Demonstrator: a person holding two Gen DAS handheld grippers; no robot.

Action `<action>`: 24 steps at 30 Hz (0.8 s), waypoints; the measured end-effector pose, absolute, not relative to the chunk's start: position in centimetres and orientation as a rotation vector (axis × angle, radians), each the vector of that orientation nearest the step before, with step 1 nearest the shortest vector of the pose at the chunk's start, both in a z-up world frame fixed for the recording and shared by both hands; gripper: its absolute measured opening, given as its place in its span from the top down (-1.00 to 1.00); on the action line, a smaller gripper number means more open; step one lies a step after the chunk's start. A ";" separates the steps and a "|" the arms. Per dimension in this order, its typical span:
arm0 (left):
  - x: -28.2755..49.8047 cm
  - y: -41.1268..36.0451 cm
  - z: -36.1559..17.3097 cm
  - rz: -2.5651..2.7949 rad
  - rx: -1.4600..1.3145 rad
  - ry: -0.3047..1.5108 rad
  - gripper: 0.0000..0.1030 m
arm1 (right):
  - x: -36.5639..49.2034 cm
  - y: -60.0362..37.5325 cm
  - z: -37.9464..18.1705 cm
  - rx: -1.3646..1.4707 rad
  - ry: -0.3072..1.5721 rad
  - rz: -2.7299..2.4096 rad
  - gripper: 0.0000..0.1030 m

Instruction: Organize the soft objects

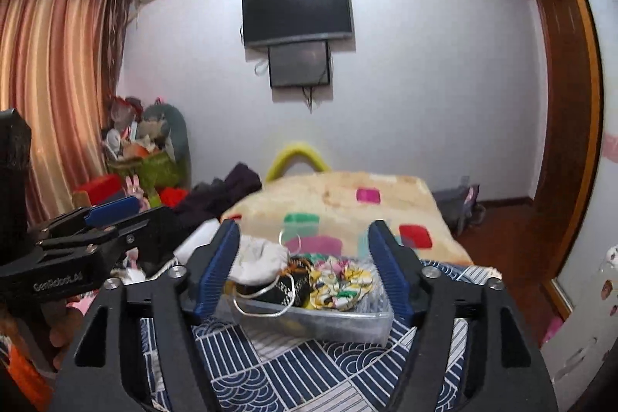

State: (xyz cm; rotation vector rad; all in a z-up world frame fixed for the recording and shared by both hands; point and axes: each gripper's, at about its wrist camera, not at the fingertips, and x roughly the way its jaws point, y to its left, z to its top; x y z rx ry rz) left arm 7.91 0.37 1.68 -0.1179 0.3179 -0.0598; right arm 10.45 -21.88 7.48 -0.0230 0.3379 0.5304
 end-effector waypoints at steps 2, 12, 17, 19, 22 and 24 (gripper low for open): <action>7.0 0.3 2.1 -0.046 -0.113 0.292 -0.91 | 9.7 -22.1 8.0 -0.018 0.309 0.523 -0.46; 4.2 0.1 2.9 -0.023 -0.094 0.252 -0.99 | 7.9 -22.2 8.4 -0.005 0.243 0.470 -1.00; 4.0 0.1 2.8 -0.020 -0.094 0.253 -0.99 | 7.8 -22.6 8.3 0.007 0.248 0.465 -1.00; 3.9 0.0 2.8 -0.018 -0.091 0.252 -0.99 | 7.5 -22.7 8.1 0.008 0.247 0.465 -1.00; 3.8 -0.1 2.8 -0.018 -0.087 0.250 -0.99 | 7.4 -22.7 8.1 0.007 0.246 0.465 -1.00; 3.8 -0.2 2.8 -0.018 -0.087 0.249 -0.99 | 7.2 -22.7 8.1 0.006 0.244 0.466 -1.00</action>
